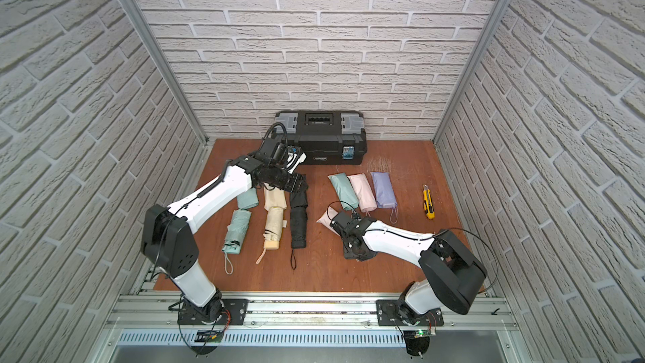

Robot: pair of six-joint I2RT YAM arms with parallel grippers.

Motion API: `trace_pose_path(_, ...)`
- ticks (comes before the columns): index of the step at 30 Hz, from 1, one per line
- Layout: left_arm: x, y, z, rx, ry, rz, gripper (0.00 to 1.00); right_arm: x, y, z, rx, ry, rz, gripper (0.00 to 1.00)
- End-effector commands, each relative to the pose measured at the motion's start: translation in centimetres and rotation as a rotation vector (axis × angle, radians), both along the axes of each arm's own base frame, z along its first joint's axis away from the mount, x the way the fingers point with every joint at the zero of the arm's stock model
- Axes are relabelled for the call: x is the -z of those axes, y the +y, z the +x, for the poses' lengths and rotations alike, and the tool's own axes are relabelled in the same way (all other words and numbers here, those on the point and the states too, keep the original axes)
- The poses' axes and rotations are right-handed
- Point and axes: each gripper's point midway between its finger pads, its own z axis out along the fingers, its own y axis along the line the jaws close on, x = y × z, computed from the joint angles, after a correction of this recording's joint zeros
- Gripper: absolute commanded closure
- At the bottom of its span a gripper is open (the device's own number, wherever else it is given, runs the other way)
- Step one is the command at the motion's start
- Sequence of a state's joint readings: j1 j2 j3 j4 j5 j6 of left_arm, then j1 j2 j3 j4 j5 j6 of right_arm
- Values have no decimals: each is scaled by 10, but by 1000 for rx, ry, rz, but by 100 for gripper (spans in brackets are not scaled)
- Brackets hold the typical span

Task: Take umbrellas out of sleeves
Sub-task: Move the umbrella to the center of the board, then take out the umbrella from the umbrella sleeve.

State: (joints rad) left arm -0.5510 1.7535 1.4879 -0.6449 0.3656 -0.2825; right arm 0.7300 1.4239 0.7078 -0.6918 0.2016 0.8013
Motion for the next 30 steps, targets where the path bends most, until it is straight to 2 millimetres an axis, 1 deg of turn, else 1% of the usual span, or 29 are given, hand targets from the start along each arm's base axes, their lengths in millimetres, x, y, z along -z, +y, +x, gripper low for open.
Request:
trace_pose_path(1,26,-27,-8,19,75,-5,53,-1,1,-2,25,-25,48,97)
trace_pose_path(3,36,-44,-13,34,92,8,53,-1,-1,-4,26,-39,52,97)
trace_pose_path(6,44,-66,-17,53,96,28,53,2,-4,-4,25,-57,58,97)
trace_pose_path(8,54,-78,-18,60,111,43,52,3,-4,-4,24,-62,60,97)
trace_pose_path(12,77,-94,-16,55,149,88,52,4,-3,-3,18,-71,66,97)
trace_pose_path(15,88,-102,-13,45,163,111,52,4,-4,-2,18,-85,75,97)
trace_pose_path(20,101,-105,-6,24,184,165,52,5,-4,-3,17,-94,81,97)
trace_pose_path(25,113,-106,-9,30,203,212,52,5,-4,-3,15,-98,87,97)
trace_pose_path(30,123,-96,-13,24,221,269,52,5,-4,-3,13,-100,88,97)
